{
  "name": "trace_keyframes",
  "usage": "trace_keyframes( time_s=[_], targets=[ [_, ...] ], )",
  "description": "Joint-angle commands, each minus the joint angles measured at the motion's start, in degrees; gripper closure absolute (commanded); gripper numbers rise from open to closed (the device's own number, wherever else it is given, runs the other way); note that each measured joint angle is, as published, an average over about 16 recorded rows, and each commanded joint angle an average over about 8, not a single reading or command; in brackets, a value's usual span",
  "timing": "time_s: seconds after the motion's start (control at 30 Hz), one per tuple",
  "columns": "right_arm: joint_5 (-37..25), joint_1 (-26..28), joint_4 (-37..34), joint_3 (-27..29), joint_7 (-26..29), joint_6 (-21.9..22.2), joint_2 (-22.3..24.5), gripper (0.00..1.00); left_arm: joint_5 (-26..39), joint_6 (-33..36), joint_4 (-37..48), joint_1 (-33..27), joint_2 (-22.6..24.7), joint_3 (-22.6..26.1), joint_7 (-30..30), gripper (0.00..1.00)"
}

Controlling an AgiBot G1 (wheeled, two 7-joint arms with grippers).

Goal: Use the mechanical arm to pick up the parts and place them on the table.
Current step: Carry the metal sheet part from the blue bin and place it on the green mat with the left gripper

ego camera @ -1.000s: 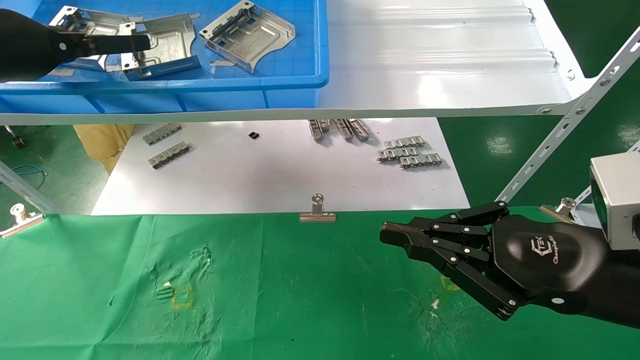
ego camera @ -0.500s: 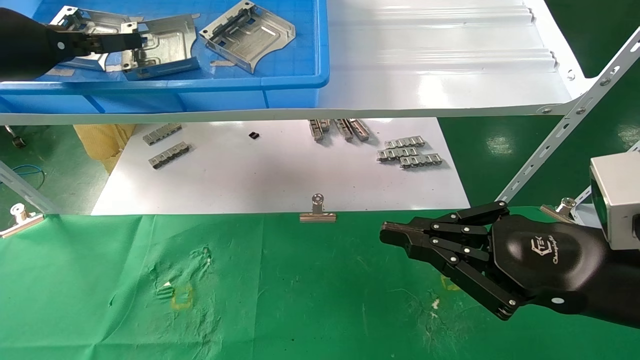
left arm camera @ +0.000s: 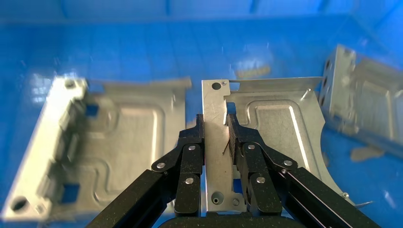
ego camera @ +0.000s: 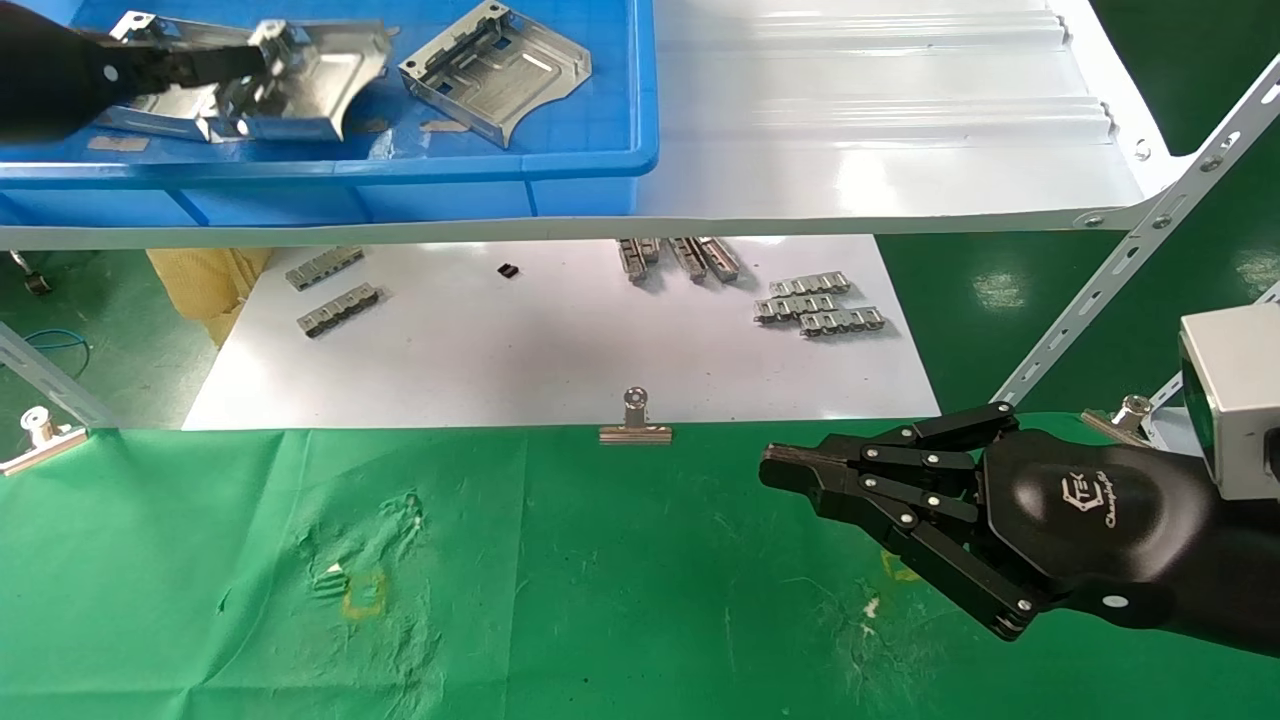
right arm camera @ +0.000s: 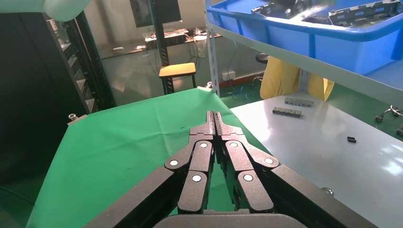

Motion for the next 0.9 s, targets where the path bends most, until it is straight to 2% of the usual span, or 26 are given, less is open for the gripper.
trace_keyframes(
  time_s=[0.03,0.23,0.37,0.57,0.77,0.9],
  targets=[
    [0.0,0.0,0.0,0.0,0.0,0.0,0.0,1.00,-0.1,-1.2,-0.2,0.1,0.0,-0.3,0.5,1.00],
    [0.0,0.0,0.0,0.0,0.0,0.0,0.0,1.00,-4.8,-3.8,-5.1,1.5,-1.4,-2.5,5.5,1.00],
    [0.0,0.0,0.0,0.0,0.0,0.0,0.0,1.00,-10.3,-2.8,-9.7,2.9,-3.3,-4.0,12.6,1.00],
    [0.0,0.0,0.0,0.0,0.0,0.0,0.0,1.00,-22.9,4.9,-13.0,5.0,-5.8,-6.8,31.0,1.00],
    [0.0,0.0,0.0,0.0,0.0,0.0,0.0,1.00,-38.4,18.7,-12.4,8.3,-7.6,-11.2,52.0,1.00],
    [0.0,0.0,0.0,0.0,0.0,0.0,0.0,1.00,-44.6,26.9,-11.1,10.8,-8.9,-13.1,62.8,1.00]
  ],
)
